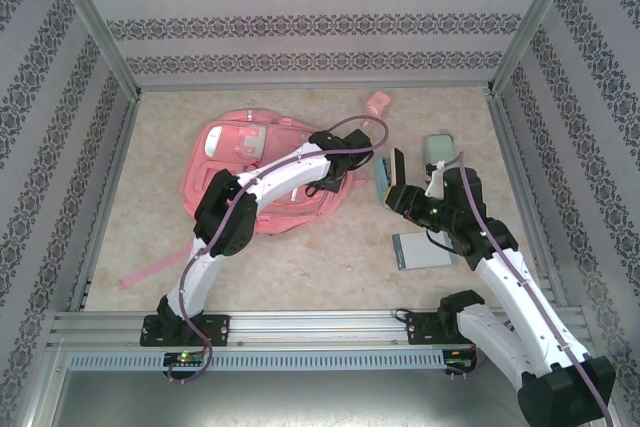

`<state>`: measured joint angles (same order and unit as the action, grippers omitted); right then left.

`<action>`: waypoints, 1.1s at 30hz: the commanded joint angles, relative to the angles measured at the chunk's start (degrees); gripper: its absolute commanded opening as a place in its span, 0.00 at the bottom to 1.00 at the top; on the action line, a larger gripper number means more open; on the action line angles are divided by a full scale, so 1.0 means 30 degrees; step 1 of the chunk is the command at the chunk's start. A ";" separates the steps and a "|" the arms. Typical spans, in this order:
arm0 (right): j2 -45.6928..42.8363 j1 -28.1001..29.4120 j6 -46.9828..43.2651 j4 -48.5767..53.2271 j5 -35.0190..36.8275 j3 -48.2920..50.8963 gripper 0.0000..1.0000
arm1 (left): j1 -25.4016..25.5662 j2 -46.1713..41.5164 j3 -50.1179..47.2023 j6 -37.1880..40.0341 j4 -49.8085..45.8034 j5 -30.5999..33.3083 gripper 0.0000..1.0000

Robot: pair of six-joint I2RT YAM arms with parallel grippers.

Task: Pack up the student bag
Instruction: Open the student bag at the middle-left of the table, then place the book in the student bag.

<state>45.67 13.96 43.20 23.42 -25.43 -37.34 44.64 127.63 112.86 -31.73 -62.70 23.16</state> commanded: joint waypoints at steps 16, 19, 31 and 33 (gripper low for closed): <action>0.6287 0.3053 0.0884 -0.6022 -0.0593 -0.1512 0.32 | -0.4260 -0.9363 -0.1262 0.0833 0.2213 -0.6638 0.00; 0.8253 0.3910 0.1268 -0.7391 -0.0254 -0.2270 0.32 | -0.5119 -1.0578 -0.2740 0.0647 0.3663 -0.8113 0.00; 1.6662 0.6277 0.4203 -1.0442 0.0550 -0.7347 0.38 | -0.5620 -1.1575 -0.5447 -0.1259 0.6096 -1.0047 0.00; 1.7631 0.6602 0.4912 -1.0899 0.1001 -0.7694 0.39 | -0.5652 -1.1525 -0.5626 -0.1766 0.6563 -1.0128 0.00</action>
<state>96.14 32.53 53.80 -4.01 -24.64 -58.19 28.38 95.83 96.36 -33.52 -49.63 -5.93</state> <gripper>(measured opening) 0.406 0.072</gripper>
